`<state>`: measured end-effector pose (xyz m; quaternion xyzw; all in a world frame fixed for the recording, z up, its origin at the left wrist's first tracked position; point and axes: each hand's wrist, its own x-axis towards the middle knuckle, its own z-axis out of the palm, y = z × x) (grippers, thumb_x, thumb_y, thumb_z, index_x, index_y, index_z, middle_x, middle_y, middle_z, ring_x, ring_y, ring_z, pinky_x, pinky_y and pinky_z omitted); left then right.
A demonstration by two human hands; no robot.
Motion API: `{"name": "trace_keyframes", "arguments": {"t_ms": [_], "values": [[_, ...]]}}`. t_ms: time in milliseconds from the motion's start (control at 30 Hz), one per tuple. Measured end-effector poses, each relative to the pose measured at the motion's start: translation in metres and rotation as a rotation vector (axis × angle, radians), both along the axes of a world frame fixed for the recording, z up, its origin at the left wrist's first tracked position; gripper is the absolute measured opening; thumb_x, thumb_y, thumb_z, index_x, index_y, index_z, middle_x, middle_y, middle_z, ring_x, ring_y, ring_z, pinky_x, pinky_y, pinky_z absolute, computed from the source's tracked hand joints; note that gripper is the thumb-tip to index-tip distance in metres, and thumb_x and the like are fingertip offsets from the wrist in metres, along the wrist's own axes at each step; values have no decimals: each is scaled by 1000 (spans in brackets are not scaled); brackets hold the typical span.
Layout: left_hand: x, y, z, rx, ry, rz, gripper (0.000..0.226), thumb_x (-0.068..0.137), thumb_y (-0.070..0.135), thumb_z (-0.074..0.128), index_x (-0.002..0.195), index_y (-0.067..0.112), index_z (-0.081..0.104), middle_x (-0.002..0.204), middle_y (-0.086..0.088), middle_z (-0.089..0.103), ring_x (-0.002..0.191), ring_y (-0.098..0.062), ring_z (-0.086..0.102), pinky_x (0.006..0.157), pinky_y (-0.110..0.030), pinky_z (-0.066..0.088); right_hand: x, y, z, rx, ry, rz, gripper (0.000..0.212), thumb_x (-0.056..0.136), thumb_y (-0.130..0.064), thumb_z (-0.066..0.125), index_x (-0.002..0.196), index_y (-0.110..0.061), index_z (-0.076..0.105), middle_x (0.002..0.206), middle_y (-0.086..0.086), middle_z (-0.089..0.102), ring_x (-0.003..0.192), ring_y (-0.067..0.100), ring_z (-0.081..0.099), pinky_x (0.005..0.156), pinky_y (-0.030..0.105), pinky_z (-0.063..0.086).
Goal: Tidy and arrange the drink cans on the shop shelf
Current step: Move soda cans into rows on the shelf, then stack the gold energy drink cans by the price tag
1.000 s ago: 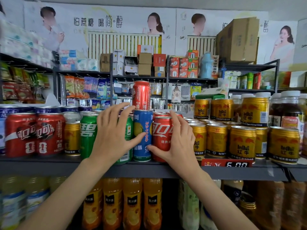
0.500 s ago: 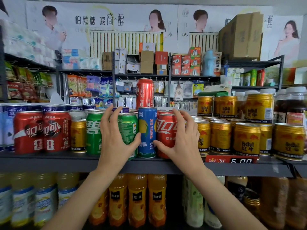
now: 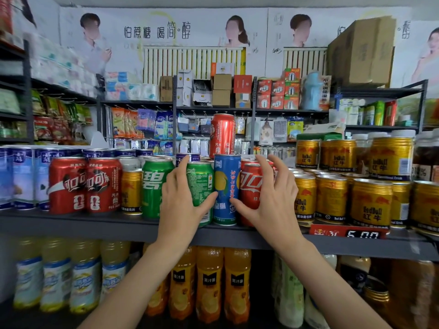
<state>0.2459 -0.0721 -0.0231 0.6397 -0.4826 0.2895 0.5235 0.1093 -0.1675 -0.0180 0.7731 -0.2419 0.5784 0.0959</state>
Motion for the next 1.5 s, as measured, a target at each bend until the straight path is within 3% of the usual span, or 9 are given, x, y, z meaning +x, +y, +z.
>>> {"name": "trace_keyframes", "arguments": {"t_ms": [267,467,600,833,1000,1167,1300,1400,1500], "values": [[-4,5,-10,10,2,-12,105,73,47,69,137,40,-14,147,-6,21,136,-20,23,106,-33,28,-2,2,0,-31,-35,-9,85,68,-51,69,136,-19,28,139,12,31,127,25,26,100,48,31],[-4,9,-13,-33,-31,-14,100,73,46,68,142,33,-3,146,-3,20,136,-14,19,104,-23,18,-1,3,-2,-20,-17,1,85,69,-52,68,136,-20,28,140,12,31,128,25,26,102,46,29],[-4,11,-10,-29,-40,47,92,75,47,64,145,25,8,145,-6,24,134,-17,21,106,-28,18,-2,3,-3,-23,-24,-9,83,69,-51,69,135,-18,30,139,13,32,126,24,26,101,48,30],[-42,6,18,-89,-389,74,56,84,29,43,137,16,28,140,-7,33,130,-21,29,109,-35,20,-25,-2,16,-24,-46,-12,66,80,-54,49,132,-17,36,135,12,37,123,24,30,98,39,29],[-93,-31,31,81,-459,-38,53,82,29,37,135,18,34,138,-3,41,129,-17,30,108,-32,17,-95,-33,39,65,14,-232,41,89,-28,57,126,-12,51,126,15,45,119,32,34,96,46,33],[-130,-67,36,181,-564,-64,45,81,25,42,123,15,54,126,0,56,120,-18,49,106,-35,28,-167,-56,51,266,254,-534,43,91,-30,52,131,-15,49,132,12,44,121,33,33,100,41,31],[-150,-87,42,291,-591,-102,39,86,22,47,123,13,56,129,-1,54,124,-19,44,110,-37,24,-184,-64,42,398,345,-442,45,88,-35,57,130,-19,49,130,10,40,124,30,34,102,37,33],[-152,-101,41,373,-603,-127,41,93,26,39,132,18,47,137,6,45,130,-13,33,111,-30,12,-184,-67,34,449,239,-329,45,84,-35,64,123,-21,46,128,10,37,124,30,34,101,36,35],[-150,-107,38,425,-634,-130,40,94,28,37,132,21,46,137,8,45,131,-10,30,110,-27,12,-179,-67,26,439,148,-318,49,80,-40,67,117,-22,41,125,11,36,118,31,39,93,34,39]]}}
